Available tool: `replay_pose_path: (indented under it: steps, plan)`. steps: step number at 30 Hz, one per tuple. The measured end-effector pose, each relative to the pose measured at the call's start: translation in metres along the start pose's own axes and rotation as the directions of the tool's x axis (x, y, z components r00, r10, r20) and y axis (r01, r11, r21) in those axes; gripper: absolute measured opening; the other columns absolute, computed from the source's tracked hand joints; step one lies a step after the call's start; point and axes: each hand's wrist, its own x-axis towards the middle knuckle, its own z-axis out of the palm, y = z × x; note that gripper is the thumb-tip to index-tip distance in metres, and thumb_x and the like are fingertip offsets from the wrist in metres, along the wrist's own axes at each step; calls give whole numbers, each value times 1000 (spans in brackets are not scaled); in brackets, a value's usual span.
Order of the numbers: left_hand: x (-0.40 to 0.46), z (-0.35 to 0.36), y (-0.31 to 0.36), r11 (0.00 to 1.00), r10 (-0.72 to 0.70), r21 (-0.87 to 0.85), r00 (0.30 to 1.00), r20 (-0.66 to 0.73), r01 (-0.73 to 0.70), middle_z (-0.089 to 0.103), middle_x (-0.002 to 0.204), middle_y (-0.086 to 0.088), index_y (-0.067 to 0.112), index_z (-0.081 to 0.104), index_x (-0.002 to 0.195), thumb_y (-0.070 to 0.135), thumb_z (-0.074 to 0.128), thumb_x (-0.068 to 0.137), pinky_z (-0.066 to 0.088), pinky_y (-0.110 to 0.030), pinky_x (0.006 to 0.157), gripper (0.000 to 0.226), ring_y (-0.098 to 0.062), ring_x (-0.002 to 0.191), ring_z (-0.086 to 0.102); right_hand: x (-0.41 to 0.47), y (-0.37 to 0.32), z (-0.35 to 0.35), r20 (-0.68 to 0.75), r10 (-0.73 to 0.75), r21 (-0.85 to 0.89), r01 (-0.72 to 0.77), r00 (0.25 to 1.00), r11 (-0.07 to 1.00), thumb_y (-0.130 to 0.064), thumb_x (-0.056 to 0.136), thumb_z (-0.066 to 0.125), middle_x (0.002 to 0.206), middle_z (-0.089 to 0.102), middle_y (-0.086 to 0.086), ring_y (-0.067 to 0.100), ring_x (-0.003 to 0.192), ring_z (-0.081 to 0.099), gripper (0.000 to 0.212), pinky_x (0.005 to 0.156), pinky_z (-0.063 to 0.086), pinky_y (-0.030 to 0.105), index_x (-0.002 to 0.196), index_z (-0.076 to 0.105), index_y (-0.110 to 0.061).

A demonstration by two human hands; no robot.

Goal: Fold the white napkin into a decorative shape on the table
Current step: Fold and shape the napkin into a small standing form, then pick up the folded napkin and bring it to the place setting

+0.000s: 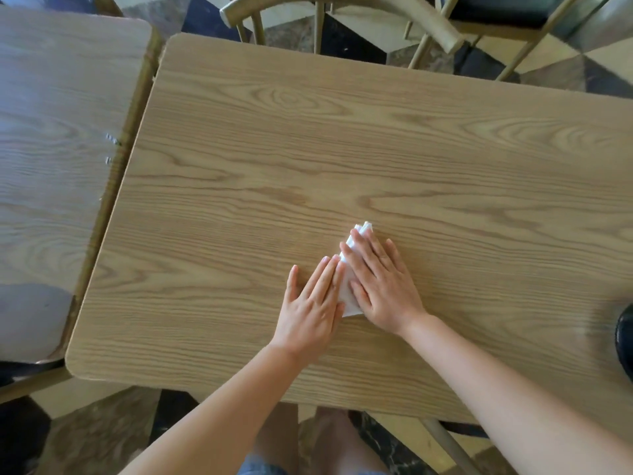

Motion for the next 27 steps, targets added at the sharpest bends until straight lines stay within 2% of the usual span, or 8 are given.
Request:
replay_pose_path:
  steps: [9, 13, 15, 17, 20, 22, 24, 27]
  plan:
    - [-40, -7, -25, 996, 50, 67, 993, 103, -57, 19, 155, 7, 29, 15, 148, 35, 25, 97, 9, -53, 111, 52, -10, 143, 12, -23, 2, 7, 43, 29, -79, -26, 999, 997, -38, 89, 32, 155, 10, -1, 15, 143, 10, 65, 113, 11, 48, 148, 10, -20]
    - [-43, -9, -24, 998, 43, 49, 994, 100, -48, 20, 156, 6, 28, 18, 149, 46, 15, 99, 4, -50, 113, 53, -9, 144, 8, -23, 2, 3, 63, 42, -92, -36, 997, 995, -39, 90, 30, 155, 10, -1, 15, 143, 10, 64, 112, 9, 51, 148, 12, -19]
    - [-34, -15, -14, 999, -8, -35, 999, 50, 10, 36, 150, 4, 23, 30, 146, 46, 17, 99, 19, -47, 110, 53, -13, 141, 23, -22, 1, 1, 68, 46, -98, -39, 997, 994, -40, 90, 29, 154, 12, -2, 15, 142, 11, 63, 111, 9, 52, 147, 13, -19]
    - [-16, -27, 3, 977, -145, -159, 989, -18, 140, 57, 130, 1, 16, 40, 140, 37, 33, 97, 40, -41, 96, 49, -20, 126, 44, -23, -2, 0, 75, 75, -82, -68, 994, 994, -41, 90, 28, 154, 17, -1, 16, 141, 12, 61, 110, 8, 52, 146, 16, -19]
    - [21, -44, 18, 870, -364, -307, 922, 128, 386, 59, 105, -3, 20, 53, 123, 27, 47, 91, 45, -33, 74, 33, -24, 104, 54, -29, -10, -1, 59, 175, 0, -175, 983, 985, -45, 91, 23, 156, 8, 1, 15, 142, 1, 62, 110, -3, 51, 147, 9, -21]
    - [41, -52, 20, 819, -411, -313, 873, 265, 480, 59, 96, -2, 21, 55, 112, 25, 52, 87, 42, -30, 69, 25, -22, 94, 56, -33, -17, -4, 72, 276, 83, -282, 958, 956, -49, 92, 17, 155, -12, -4, 13, 142, -15, 64, 112, -11, 47, 147, -6, -26]
    - [50, -56, 15, 776, -437, -320, 829, 348, 543, 54, 77, 3, 22, 54, 84, 24, 56, 83, 37, -27, 60, 3, -17, 72, 51, -35, -24, -9, 122, 361, 169, -377, 925, 910, -46, 95, 26, 156, -10, -5, 15, 143, -16, 65, 113, -8, 47, 147, -9, -29]
    - [53, -57, 14, 749, -434, -322, 796, 423, 579, 39, 57, 4, 19, 39, 55, 20, 59, 80, 26, -27, 48, 33, -14, 53, 35, -32, -28, -18, 158, 391, 286, -421, 907, 861, -36, 95, 41, 158, 6, -2, 18, 144, -7, 66, 115, -2, 46, 148, 2, -29]
